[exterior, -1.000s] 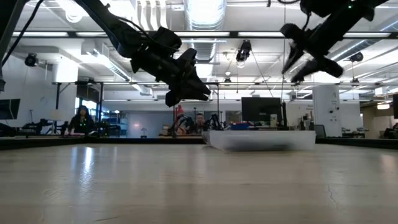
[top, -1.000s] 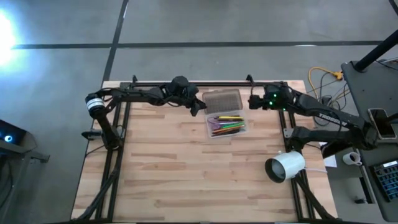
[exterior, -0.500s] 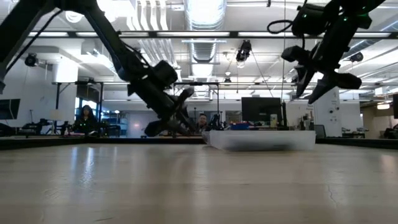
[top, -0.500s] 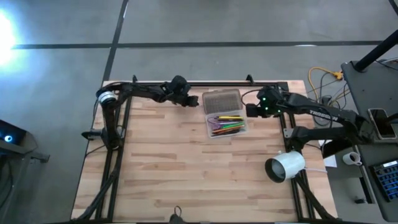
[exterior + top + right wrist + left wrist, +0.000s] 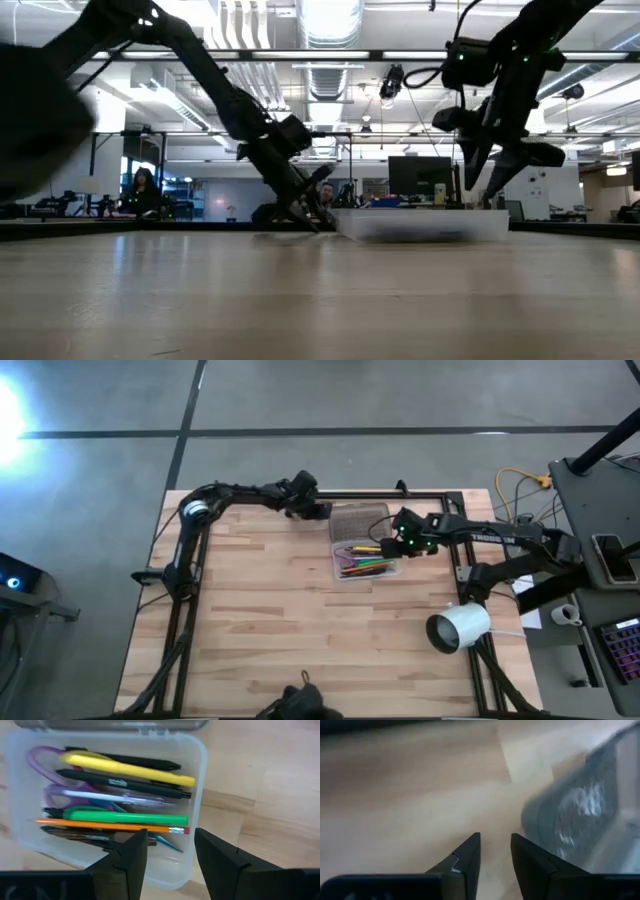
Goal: Pick & place school supplies into a supply box
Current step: Close the black supply box
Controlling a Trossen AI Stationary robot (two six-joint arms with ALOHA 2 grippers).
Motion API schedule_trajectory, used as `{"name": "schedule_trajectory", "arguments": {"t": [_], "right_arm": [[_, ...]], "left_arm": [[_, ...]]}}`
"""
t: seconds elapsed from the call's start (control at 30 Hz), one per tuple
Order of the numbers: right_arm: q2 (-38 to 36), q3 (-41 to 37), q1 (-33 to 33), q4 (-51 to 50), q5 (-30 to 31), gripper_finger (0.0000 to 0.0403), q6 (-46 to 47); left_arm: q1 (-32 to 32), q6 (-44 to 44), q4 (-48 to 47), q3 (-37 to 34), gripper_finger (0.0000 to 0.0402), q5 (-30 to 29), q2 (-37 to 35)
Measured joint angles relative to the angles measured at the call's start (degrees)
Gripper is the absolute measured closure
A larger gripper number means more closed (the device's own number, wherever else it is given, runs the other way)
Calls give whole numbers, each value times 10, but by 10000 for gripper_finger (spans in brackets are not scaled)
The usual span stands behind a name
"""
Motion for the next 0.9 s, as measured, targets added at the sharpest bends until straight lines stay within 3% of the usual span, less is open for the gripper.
{"name": "schedule_trajectory", "arguments": {"t": [0.3,0.67,0.9], "right_arm": [[23,-13,2,3,2,248,-1],[13,-83,1,72,3,255,-1],[16,-106,2,149,-5,265,9]], "left_arm": [[-4,83,-45,111,309,2,38],[-15,161,-49,132,309,97,37],[-15,159,-45,132,309,107,24]]}}
